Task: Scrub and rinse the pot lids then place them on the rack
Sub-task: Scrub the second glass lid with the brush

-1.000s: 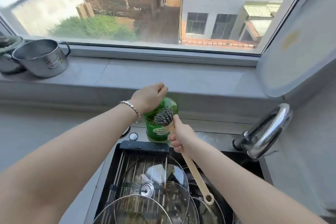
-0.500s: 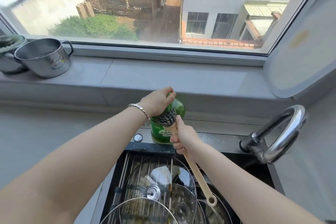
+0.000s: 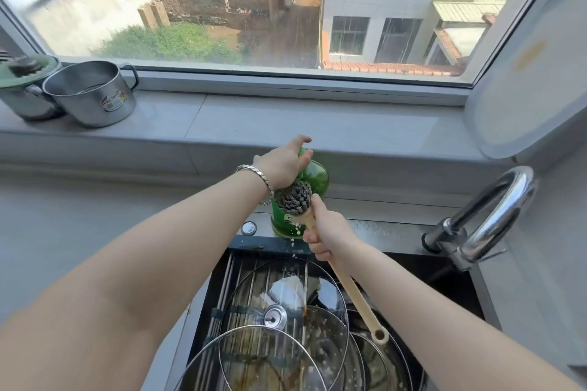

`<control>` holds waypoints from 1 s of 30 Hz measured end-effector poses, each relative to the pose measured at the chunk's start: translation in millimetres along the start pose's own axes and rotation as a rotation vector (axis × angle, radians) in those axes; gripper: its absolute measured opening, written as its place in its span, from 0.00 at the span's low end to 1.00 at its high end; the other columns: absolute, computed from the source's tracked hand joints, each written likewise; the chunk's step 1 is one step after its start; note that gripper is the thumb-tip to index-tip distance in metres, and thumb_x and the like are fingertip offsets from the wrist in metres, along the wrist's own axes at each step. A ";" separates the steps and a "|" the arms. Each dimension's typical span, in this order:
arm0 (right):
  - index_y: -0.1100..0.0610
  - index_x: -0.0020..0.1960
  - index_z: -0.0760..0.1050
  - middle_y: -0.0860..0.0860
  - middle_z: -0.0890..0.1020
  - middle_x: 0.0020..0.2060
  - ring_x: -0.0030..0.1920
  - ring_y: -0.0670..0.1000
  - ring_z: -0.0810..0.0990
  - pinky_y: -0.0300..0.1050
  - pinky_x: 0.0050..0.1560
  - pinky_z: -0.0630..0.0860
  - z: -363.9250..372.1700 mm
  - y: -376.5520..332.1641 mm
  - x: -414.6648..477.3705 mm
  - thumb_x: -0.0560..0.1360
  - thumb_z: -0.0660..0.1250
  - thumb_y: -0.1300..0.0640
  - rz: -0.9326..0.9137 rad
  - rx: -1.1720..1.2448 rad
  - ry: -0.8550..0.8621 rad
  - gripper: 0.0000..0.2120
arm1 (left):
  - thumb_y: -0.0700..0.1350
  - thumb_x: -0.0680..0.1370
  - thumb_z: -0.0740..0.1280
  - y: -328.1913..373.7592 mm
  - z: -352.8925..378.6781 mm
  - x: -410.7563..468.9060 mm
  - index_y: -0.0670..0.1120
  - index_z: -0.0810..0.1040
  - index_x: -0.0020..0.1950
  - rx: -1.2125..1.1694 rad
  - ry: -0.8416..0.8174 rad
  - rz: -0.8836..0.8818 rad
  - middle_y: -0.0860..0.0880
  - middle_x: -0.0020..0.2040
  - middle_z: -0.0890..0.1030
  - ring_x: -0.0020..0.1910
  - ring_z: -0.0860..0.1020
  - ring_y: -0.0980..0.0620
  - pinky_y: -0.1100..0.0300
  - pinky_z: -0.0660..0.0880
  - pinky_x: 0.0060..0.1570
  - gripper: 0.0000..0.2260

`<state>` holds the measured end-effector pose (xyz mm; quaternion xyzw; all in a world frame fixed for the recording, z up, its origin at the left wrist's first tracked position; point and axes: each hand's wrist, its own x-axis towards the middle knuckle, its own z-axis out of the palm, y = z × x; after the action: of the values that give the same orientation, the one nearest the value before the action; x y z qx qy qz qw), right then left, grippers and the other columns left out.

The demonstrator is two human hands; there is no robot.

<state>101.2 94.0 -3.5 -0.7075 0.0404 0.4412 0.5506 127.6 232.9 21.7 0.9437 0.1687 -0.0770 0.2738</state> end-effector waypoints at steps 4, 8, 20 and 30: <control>0.56 0.41 0.69 0.48 0.67 0.22 0.17 0.45 0.61 0.32 0.21 0.57 -2.8 26.4 -28.2 0.79 0.50 0.39 -0.068 -0.335 -0.045 0.23 | 0.56 0.82 0.48 3.9 1.0 -11.0 0.55 0.52 0.76 -0.093 0.154 0.003 0.48 0.71 0.69 0.68 0.69 0.44 0.41 0.57 0.70 0.22; 0.55 0.30 0.59 0.50 0.67 0.24 0.18 0.44 0.63 0.38 0.25 0.61 -7.7 62.9 -58.2 0.80 0.49 0.42 -0.169 -0.597 -0.045 0.24 | 0.54 0.82 0.53 -20.2 27.8 -47.9 0.47 0.55 0.75 -0.387 0.342 -0.079 0.43 0.73 0.65 0.69 0.67 0.42 0.46 0.61 0.69 0.24; 0.53 0.30 0.57 0.47 0.66 0.20 0.17 0.46 0.61 0.36 0.21 0.58 -19.2 145.9 -88.1 0.79 0.51 0.41 0.001 -0.599 0.033 0.24 | 0.52 0.80 0.59 -157.0 161.5 -238.0 0.41 0.68 0.62 -0.016 -0.255 -0.536 0.44 0.51 0.78 0.44 0.77 0.48 0.57 0.75 0.44 0.17; 0.54 0.30 0.58 0.48 0.67 0.23 0.16 0.44 0.63 0.34 0.21 0.60 9.5 164.9 -107.5 0.80 0.49 0.41 -0.008 -0.668 0.020 0.24 | 0.57 0.78 0.62 -178.9 170.7 -233.3 0.42 0.72 0.56 0.043 -0.082 -0.515 0.44 0.51 0.79 0.53 0.74 0.43 0.54 0.73 0.50 0.18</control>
<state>-59.1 -8.7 -54.3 -0.8534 -0.1037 0.4208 0.2895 -163.2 217.7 -153.8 0.8713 0.3905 -0.1858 0.2319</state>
